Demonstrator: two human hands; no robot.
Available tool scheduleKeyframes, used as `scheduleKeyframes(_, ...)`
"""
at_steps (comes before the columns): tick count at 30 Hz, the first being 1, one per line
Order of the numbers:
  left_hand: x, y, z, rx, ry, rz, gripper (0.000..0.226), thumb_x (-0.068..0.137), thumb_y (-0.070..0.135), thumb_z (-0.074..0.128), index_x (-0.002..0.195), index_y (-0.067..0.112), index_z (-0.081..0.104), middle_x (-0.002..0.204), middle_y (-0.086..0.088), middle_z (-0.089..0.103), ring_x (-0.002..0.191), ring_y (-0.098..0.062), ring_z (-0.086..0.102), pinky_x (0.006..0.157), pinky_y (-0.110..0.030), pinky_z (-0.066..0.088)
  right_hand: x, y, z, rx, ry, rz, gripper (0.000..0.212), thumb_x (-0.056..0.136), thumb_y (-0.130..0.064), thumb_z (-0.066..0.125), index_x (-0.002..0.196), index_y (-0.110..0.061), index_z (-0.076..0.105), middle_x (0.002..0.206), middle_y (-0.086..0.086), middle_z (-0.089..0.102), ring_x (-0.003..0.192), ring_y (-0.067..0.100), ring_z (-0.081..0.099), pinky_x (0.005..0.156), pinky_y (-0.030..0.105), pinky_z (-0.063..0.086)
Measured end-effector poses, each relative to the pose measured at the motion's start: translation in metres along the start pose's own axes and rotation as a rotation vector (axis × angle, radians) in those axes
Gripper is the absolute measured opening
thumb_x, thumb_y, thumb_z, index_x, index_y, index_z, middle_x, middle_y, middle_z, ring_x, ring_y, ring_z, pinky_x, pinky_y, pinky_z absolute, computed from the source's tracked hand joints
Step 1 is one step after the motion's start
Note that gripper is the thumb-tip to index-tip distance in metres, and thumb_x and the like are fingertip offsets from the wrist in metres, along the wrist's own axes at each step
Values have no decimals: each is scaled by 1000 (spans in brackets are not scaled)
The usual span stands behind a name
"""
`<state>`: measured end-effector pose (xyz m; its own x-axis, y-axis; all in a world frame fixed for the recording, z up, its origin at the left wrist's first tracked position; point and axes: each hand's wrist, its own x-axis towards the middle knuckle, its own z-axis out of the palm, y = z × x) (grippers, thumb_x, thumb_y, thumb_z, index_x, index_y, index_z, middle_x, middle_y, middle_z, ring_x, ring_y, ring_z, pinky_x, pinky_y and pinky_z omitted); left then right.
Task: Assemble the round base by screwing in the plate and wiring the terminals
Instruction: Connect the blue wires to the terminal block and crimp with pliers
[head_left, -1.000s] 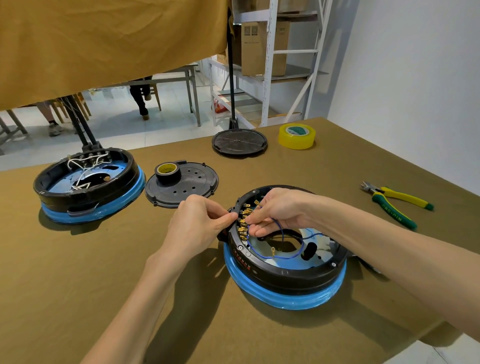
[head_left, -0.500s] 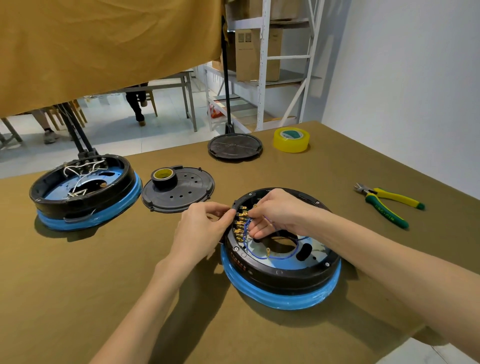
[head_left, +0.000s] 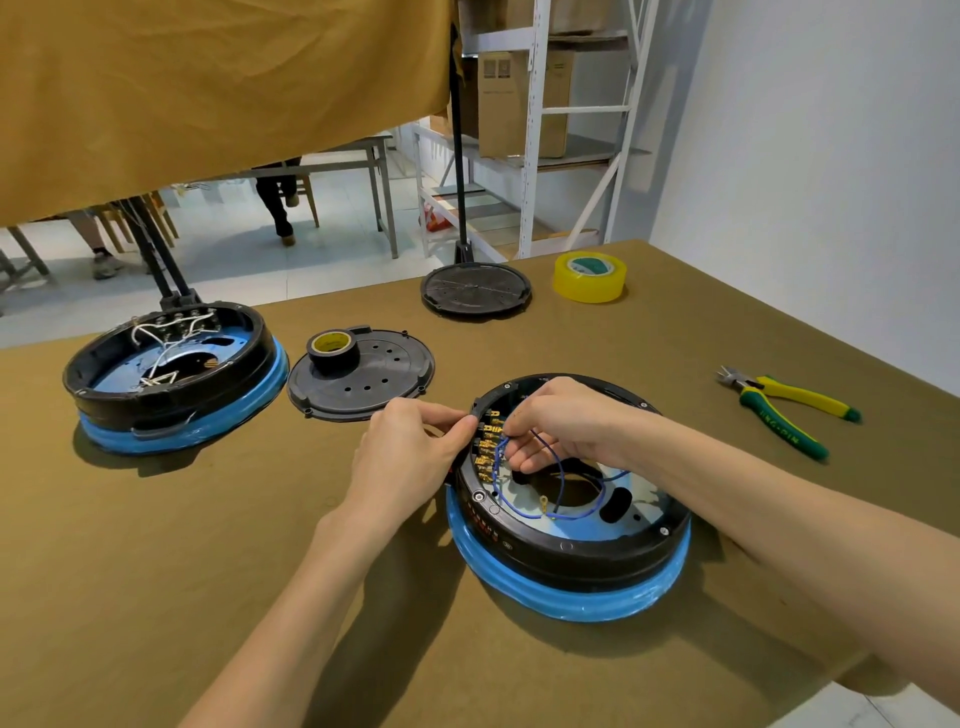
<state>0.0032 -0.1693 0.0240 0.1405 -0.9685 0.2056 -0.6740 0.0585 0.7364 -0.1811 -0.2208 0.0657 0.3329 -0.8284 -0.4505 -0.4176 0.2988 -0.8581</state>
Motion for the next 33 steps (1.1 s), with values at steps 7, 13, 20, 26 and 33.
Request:
scheduleKeyframes(7,0,-1,0,-9,-8,3,28,95,40,69,116,24,79,101,9,77,92,-7,70,79,-41,64,4,5,-7,46,-87,-32,12,102,1,56,105,5,66,76,16,71,63,18,70,58,24,59)
scheduleKeyframes(13,0,-1,0,-3,-6,8,27,95,41,69,115,25,79,101,10,76,92,-6,69,78,-41,64,8,8,-9,56,-106,-38,12,101,0,57,106,5,66,78,17,72,65,19,71,59,24,59)
scheduleKeyframes(20,-2,1,1,-20,27,47,23,96,34,70,112,20,80,86,19,67,82,-1,66,76,-39,63,15,2,-9,12,-100,-5,11,100,-1,60,100,4,69,76,15,74,63,17,72,59,23,59)
scheduleKeyframes(26,-2,4,3,18,50,76,22,97,33,69,110,19,80,86,13,63,80,-5,63,76,-39,60,18,-5,-7,7,-127,24,13,101,-1,60,97,7,69,75,15,74,61,14,72,56,19,57)
scheduleKeyframes(33,-2,4,2,11,52,82,21,97,31,70,110,18,81,86,9,65,79,-7,64,73,-35,58,18,-5,-8,5,-138,37,14,101,-3,61,97,7,69,78,16,74,61,14,72,57,18,58)
